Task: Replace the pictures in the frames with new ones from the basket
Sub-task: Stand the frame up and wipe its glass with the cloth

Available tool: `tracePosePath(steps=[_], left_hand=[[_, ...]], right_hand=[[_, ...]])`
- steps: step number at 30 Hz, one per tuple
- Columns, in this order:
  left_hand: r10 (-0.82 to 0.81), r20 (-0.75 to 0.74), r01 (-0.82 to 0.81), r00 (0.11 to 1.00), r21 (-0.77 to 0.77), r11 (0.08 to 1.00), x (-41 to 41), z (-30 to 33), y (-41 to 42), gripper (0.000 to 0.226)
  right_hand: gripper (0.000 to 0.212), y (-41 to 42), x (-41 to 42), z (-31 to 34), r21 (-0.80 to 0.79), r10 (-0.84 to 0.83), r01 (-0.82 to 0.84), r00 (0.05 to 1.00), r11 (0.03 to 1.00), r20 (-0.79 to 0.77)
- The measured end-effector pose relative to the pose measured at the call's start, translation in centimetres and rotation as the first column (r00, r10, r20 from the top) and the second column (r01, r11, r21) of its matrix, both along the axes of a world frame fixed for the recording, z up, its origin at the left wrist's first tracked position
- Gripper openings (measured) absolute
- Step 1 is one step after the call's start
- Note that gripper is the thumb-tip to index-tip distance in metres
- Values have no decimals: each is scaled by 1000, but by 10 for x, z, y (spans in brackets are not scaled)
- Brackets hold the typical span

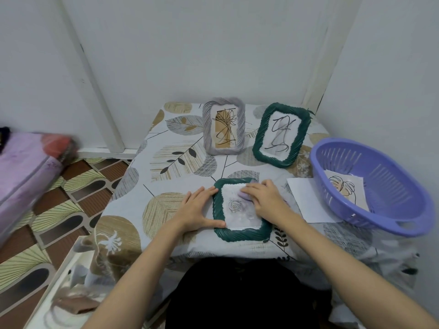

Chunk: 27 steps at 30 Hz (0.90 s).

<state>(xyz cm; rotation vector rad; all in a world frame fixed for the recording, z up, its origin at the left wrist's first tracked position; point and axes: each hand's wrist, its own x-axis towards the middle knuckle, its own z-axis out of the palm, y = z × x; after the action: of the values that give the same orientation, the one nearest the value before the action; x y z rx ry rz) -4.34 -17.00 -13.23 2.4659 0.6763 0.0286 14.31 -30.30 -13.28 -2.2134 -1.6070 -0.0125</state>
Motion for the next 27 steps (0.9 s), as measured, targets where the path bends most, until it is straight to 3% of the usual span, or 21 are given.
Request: tracePosePath(steps=[4, 8, 12, 15, 17, 24, 27], left_hand=[[-15, -6, 15, 1000, -5, 1000, 0, -1, 2, 132], [-29, -11, 29, 1000, 10, 1000, 0, -2, 5, 134], [-50, -39, 51, 998, 24, 998, -2, -2, 5, 124], [-73, -68, 75, 995, 16, 997, -2, 0, 6, 122], [-78, -78, 80, 994, 13, 997, -2, 0, 6, 123], [-71, -75, 72, 995, 0, 997, -1, -2, 7, 132], [-76, -71, 76, 995, -4, 997, -1, -4, 9, 143]], right_hand=[[33, 0, -34, -5, 44, 141, -140, 989, 989, -35], [33, -49, -35, -10, 69, 337, -343, 937, 937, 89], [36, -47, -4, -4, 86, 193, -203, 975, 975, 113], [31, -2, 5, -4, 34, 1, -4, 995, 999, 97], [36, 24, -5, -5, -8, -34, 34, 998, 999, 54], [30, -4, -53, -10, 117, 126, -139, 985, 983, 116], [51, -39, -57, -19, 92, 225, -243, 959, 966, 174]])
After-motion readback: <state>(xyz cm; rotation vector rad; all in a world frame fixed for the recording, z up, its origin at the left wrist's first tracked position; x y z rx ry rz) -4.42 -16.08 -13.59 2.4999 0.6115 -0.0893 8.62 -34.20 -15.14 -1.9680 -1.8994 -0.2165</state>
